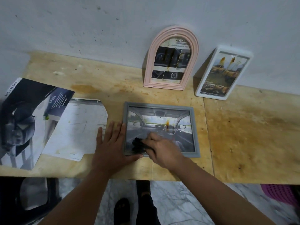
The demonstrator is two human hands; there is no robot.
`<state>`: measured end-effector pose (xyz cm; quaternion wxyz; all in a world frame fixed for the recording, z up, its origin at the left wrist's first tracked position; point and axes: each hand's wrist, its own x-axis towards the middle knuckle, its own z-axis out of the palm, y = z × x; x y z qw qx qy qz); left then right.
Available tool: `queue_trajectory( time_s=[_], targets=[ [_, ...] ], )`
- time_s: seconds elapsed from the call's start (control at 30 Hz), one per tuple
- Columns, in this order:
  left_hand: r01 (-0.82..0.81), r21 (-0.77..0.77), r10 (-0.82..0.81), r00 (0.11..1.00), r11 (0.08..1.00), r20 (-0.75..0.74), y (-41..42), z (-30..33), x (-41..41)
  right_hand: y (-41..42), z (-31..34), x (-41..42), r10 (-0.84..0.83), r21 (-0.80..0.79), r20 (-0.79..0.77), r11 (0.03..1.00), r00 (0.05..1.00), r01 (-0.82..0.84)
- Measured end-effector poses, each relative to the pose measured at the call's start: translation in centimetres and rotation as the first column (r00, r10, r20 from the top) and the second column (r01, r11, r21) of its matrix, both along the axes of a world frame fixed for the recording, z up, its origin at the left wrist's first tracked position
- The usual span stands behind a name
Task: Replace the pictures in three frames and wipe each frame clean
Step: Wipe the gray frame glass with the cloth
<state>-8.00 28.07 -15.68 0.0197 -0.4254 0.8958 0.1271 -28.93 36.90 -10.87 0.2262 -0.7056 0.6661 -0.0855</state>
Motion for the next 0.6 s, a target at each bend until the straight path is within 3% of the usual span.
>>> queue_trajectory(
  time_s=[0.1, 0.17, 0.23, 0.3, 0.4, 0.6],
  targets=[
    [0.000, 0.007, 0.000, 1.000, 1.000, -0.014, 0.0, 0.1, 0.0, -1.2, 1.0, -2.0, -0.056, 0.134, 0.226, 0.991, 0.972, 0.026],
    [-0.004, 0.009, 0.004, 1.000, 1.000, -0.016, -0.1, 0.1, 0.1, -2.4, 1.7, -4.8, -0.231, 0.117, 0.293, 0.972, 0.928, 0.205],
    [-0.009, 0.010, 0.009, 1.000, 1.000, -0.016, -0.1, 0.1, 0.1, -3.4, 1.9, -8.1, -0.417, 0.034, 0.236, 0.906, 0.878, 0.421],
    [-0.008, 0.008, 0.009, 1.000, 1.000, -0.029, 0.0, 0.1, 0.1, -3.9, 1.4, -10.5, -0.509, 0.006, 0.121, 0.859, 0.852, 0.512],
    [-0.008, 0.004, 0.008, 0.999, 1.000, -0.042, 0.0, 0.0, 0.1, -3.6, 0.0, -10.7, -0.475, -0.010, -0.047, 0.880, 0.879, 0.475],
    [-0.004, 0.007, 0.005, 0.999, 1.000, -0.031, -0.1, 0.0, 0.1, -1.0, -0.8, -8.0, -0.371, -0.027, -0.059, 0.928, 0.927, 0.370]
  ],
)
